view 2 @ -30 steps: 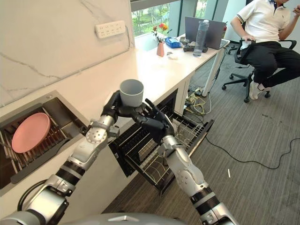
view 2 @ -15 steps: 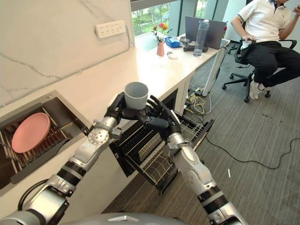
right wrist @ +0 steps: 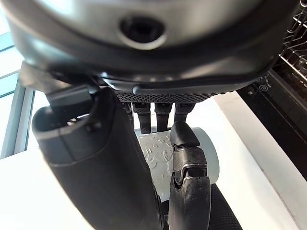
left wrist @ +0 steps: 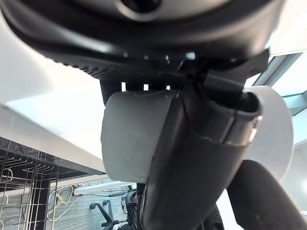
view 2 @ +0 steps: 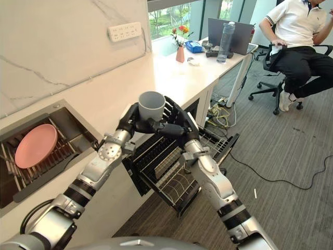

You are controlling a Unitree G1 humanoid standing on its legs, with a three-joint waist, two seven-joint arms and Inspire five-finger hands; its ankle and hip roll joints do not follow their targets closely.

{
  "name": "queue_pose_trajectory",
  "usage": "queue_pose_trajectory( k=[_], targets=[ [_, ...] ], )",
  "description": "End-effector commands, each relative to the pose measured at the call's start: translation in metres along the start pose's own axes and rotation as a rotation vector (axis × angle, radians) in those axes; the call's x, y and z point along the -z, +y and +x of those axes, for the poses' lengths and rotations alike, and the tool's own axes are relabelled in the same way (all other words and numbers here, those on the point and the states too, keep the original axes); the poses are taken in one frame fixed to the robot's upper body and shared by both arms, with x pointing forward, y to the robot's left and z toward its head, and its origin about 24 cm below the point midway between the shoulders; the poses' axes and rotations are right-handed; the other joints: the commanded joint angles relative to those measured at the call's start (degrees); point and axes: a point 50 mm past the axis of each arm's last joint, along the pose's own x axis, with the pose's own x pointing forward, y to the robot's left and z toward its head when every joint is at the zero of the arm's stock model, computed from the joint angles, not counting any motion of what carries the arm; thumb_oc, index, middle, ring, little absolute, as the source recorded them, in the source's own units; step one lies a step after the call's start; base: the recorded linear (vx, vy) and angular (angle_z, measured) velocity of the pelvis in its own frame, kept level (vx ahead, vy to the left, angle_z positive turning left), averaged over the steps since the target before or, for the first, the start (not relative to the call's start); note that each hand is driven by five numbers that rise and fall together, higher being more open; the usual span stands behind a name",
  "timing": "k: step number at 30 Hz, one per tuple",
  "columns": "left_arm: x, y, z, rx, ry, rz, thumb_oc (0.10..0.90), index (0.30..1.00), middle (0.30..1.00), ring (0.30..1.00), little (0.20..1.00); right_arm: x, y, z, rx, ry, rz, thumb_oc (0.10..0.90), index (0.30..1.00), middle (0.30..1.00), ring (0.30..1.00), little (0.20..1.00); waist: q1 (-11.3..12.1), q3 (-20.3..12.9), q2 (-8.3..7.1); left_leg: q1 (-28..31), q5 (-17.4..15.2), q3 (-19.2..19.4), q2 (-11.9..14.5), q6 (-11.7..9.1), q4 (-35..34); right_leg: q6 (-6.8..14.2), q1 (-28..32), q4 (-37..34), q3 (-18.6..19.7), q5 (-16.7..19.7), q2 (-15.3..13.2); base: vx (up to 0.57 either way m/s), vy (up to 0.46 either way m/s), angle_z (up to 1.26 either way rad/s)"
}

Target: Place the dishes in the dishwasher.

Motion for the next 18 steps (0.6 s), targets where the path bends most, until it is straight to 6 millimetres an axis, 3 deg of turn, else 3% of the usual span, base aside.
queue_pose_trajectory(
  k=[1, 18],
  targets=[
    [-0.073, -0.016, 0.035, 0.067, -0.281, 0.054, 0.4, 0.3, 0.3, 0.3, 0.3, -0.05, 0.035, 0.032, -0.149, -0.22, -0.043, 0.8, 0.9, 0.9, 0.9, 0.9, 1.42, -2.11, 0.29, 3.24, -8.11, -1.58, 0.82, 0.26, 0.54, 4.57, -0.07, 0.83, -2.3, -2.28, -3.89, 0.0, 0.0, 0.0],
    [-0.079, -0.038, 0.043, 0.092, -0.296, 0.102, 0.4, 0.3, 0.3, 0.3, 0.3, -0.036, 0.059, 0.055, -0.142, -0.156, -0.048, 0.8, 0.9, 0.9, 0.9, 0.9, 2.25, -1.81, 0.35, 2.79, -8.1, -2.24, 0.33, 0.53, 0.54, 4.55, 0.06, 0.83, -2.65, -1.74, -4.25, 0.0, 0.004, 0.02]
  ],
)
